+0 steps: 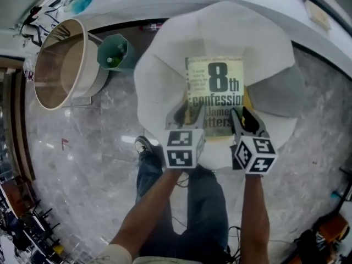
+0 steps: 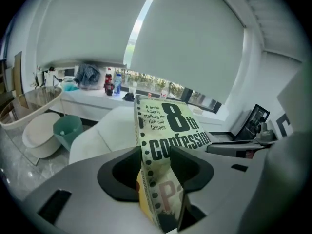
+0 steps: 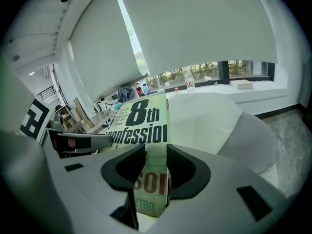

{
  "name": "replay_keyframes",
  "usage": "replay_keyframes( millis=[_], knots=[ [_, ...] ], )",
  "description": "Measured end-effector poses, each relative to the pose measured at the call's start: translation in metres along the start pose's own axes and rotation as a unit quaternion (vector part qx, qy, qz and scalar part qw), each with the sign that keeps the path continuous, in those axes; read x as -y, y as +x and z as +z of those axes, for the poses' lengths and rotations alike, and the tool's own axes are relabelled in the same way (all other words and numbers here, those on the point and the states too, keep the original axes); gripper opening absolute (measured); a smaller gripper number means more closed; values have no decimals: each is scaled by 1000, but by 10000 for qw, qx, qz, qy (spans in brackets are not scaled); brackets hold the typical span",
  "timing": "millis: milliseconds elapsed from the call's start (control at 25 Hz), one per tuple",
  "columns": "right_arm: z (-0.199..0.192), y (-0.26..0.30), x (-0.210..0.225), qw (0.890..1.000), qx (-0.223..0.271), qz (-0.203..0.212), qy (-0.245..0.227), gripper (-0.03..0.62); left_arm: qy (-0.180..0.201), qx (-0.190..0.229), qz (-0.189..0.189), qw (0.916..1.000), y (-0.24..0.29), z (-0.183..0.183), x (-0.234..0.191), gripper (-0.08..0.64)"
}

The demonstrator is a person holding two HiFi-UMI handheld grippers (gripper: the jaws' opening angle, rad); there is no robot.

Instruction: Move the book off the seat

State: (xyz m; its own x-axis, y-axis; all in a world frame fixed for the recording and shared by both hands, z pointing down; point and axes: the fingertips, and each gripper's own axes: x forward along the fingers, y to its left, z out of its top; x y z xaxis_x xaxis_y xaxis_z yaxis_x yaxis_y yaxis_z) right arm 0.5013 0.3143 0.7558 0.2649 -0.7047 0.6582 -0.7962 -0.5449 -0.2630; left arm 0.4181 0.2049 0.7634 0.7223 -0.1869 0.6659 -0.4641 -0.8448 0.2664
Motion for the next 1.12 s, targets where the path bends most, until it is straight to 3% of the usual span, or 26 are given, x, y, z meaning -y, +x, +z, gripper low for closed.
replay_keyframes(
  millis=[160, 360, 560, 800, 1120],
  knots=[
    [65, -35, -52, 9989, 437, 52, -149, 144, 130, 457, 76, 9988, -61, 68, -13, 193],
    [155, -70, -121, 9929, 950, 230, -671, 144, 189, 1047, 250, 9940, -137, 155, -36, 193],
    [222, -104, -206, 9855, 1306, 428, -993, 144, 157, 1537, 476, 9868, -222, 220, -74, 193],
    [295, -127, -317, 9711, 1769, 918, -1310, 144, 292, 2177, 892, 9715, -324, 293, -133, 193],
    [348, -130, -476, 9490, 2140, 1534, -1733, 144, 221, 2855, 1480, 9466, -440, 342, -243, 193]
  ],
)
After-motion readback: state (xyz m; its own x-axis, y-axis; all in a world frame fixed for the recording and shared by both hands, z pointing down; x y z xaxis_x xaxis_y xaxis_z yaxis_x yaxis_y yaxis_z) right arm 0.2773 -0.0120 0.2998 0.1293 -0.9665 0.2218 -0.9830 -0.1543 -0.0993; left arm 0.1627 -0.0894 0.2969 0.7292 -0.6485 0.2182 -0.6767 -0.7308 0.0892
